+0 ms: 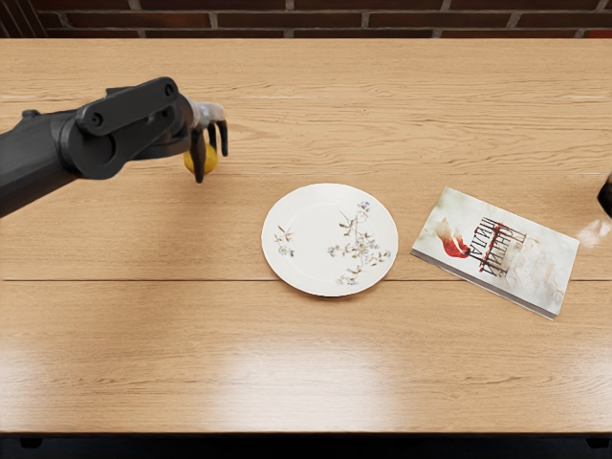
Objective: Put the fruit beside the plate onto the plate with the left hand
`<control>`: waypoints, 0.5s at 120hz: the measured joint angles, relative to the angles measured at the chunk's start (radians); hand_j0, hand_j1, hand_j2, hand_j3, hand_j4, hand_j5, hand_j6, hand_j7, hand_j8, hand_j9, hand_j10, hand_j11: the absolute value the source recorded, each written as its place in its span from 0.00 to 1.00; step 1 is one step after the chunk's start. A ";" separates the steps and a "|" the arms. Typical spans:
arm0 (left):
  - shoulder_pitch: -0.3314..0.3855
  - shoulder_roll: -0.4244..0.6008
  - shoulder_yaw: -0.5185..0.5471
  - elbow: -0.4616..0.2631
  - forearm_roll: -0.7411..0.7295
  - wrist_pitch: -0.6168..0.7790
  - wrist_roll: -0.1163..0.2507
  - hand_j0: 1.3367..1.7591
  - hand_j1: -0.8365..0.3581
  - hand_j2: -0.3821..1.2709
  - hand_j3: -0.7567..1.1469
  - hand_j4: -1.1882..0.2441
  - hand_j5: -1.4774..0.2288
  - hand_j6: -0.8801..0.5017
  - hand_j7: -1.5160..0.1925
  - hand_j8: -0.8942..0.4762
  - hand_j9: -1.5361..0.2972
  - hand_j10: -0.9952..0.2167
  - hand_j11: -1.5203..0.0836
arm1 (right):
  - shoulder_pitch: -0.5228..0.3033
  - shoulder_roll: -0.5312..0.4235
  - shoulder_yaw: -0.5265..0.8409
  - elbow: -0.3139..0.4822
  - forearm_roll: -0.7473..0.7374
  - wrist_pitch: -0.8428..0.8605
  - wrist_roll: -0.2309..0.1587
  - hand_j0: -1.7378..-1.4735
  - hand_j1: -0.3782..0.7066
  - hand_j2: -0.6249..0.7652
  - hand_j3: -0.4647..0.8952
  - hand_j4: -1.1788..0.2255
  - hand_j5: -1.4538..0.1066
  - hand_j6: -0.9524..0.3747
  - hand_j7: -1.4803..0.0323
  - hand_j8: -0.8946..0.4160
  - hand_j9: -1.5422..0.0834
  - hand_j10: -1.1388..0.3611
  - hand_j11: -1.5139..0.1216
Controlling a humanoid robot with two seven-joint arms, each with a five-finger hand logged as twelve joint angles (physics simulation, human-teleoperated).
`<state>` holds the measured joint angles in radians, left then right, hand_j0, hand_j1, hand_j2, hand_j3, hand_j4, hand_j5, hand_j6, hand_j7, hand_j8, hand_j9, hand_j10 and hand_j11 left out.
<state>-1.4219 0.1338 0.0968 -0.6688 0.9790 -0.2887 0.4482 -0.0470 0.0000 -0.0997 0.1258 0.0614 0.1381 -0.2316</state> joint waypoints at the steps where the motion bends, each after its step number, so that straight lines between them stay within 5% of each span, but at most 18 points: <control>1: -0.003 0.001 0.000 -0.004 -0.003 -0.002 0.000 0.75 0.48 0.47 0.40 0.36 0.34 0.21 0.37 0.27 0.36 0.28 0.40 | 0.000 0.000 0.000 0.000 0.000 0.000 0.000 0.30 0.03 0.45 0.34 0.84 0.93 0.72 0.98 0.68 0.95 0.76 0.93; 60: -0.067 -0.108 -0.056 -0.119 -0.104 -0.084 0.036 0.76 0.42 0.61 0.40 0.36 0.32 0.21 0.35 0.29 0.35 0.27 0.39 | -0.007 0.000 0.000 0.000 0.000 0.000 0.000 0.30 0.03 0.45 0.34 0.84 0.93 0.72 0.98 0.68 0.95 0.76 0.93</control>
<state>-1.4886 0.0256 0.0405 -0.7876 0.8745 -0.3728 0.4841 -0.0539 0.0000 -0.0997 0.1258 0.0614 0.1381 -0.2316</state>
